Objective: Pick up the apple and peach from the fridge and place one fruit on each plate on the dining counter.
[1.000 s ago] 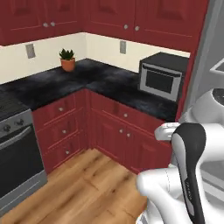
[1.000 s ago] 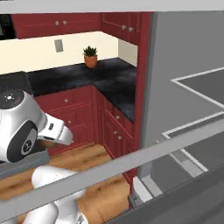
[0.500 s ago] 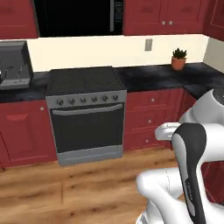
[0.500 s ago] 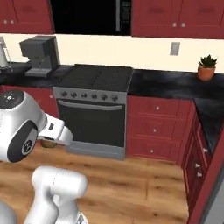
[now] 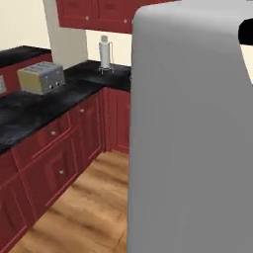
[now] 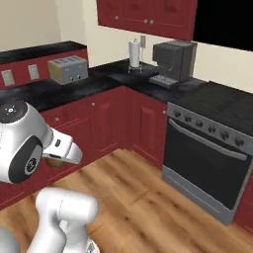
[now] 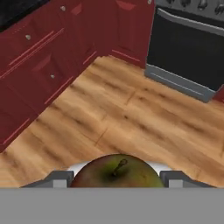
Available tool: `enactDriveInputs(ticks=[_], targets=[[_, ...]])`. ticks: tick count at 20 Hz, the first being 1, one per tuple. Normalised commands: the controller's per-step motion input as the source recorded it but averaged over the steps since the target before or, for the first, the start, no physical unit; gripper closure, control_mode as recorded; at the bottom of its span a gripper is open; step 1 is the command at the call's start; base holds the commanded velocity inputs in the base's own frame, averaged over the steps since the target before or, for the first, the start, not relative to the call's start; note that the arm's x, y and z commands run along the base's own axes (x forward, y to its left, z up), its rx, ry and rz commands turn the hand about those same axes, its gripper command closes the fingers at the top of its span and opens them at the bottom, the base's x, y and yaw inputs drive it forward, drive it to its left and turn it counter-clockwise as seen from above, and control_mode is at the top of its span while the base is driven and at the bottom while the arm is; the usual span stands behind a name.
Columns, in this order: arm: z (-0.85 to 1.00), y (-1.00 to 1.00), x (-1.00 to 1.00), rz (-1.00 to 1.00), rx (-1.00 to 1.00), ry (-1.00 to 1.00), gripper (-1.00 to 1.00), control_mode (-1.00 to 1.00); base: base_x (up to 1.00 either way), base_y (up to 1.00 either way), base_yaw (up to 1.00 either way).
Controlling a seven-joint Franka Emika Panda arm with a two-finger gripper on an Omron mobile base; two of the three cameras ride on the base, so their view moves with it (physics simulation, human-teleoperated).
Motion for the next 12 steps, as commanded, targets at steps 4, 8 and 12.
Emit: enactDriveInputs(ticks=[4, 8, 12], targets=[[0.0, 0.0, 0.0, 0.0, 0.0, 0.0, 1.0, 1.0, 0.0, 0.0, 1.0], [0.0, 0.0, 0.0, 0.0, 0.0, 0.0, 1.0, 1.0, 0.1, 0.0, 1.0], [0.0, 0.0, 0.0, 0.0, 0.0, 0.0, 1.0, 1.0, 0.46, 0.0, 0.98]])
